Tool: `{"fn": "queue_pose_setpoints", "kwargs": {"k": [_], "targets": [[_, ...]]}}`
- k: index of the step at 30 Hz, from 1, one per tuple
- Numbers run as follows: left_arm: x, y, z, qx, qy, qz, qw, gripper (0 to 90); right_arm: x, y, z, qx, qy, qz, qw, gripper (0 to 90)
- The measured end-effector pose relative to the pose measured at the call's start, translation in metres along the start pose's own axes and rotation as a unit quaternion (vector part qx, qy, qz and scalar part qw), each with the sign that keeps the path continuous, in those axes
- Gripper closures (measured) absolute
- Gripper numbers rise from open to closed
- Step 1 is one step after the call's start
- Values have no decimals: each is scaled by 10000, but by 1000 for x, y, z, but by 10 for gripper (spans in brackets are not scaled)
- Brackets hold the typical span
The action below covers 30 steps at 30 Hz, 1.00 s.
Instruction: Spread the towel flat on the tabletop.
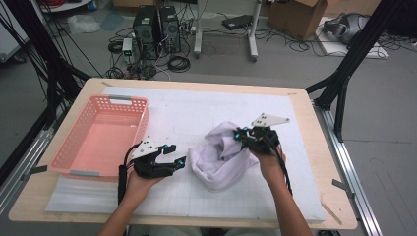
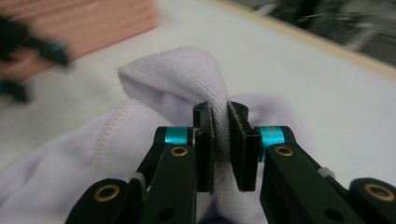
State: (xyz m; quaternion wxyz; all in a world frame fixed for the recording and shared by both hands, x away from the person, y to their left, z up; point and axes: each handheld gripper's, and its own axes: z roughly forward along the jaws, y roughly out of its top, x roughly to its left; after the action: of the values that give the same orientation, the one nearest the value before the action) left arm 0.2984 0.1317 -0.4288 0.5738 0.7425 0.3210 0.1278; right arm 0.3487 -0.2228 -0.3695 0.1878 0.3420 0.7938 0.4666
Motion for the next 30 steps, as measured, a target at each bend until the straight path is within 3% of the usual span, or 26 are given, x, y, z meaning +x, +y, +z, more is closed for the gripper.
{"fn": "queue_pose_setpoints", "kwargs": {"k": [4, 8, 11, 14, 15, 16, 17, 18, 20, 25, 30], "targets": [[-1, 0, 1, 5, -20, -6, 10000, 375, -26, 16, -2, -50, -883, 337, 9955, 811], [-1, 0, 2, 19, -33, -4, 10000, 375, -47, 30, 2, 108, -1493, 450, 9877, 812], [-2, 0, 1, 3, -59, -4, 10000, 376, -59, 32, 4, 238, -2030, 379, 9781, 812], [-2, -1, 3, 8, -77, -7, 10000, 382, -70, 29, -2, 255, -2529, 644, 9650, 804], [-2, -1, 3, 26, -97, 14, 9999, 385, -73, 27, -2, 358, -2561, 712, 9634, 771], [-3, -1, 3, 31, -111, 35, 9999, 394, -77, 23, 0, 568, -2327, 856, 9671, 699], [-3, -1, 3, 49, -139, 103, 9998, 428, -79, 21, 2, 828, -2203, 838, 9683, 648], [-4, -1, 3, 65, -154, 187, 9997, 474, -75, 19, 1, 921, -2301, 660, 9665, 616], [-5, -1, 3, 84, -173, 200, 9996, 507, -70, 15, -6, 594, -2186, 625, 9720, 585], [-6, -1, 5, 99, -172, 186, 9996, 491, -52, 3, -30, 202, -2012, 557, 9778, 548], [-6, -1, 6, 119, -113, 159, 9997, 447, -25, -21, -43, 140, -1387, 617, 9883, 500]]}}
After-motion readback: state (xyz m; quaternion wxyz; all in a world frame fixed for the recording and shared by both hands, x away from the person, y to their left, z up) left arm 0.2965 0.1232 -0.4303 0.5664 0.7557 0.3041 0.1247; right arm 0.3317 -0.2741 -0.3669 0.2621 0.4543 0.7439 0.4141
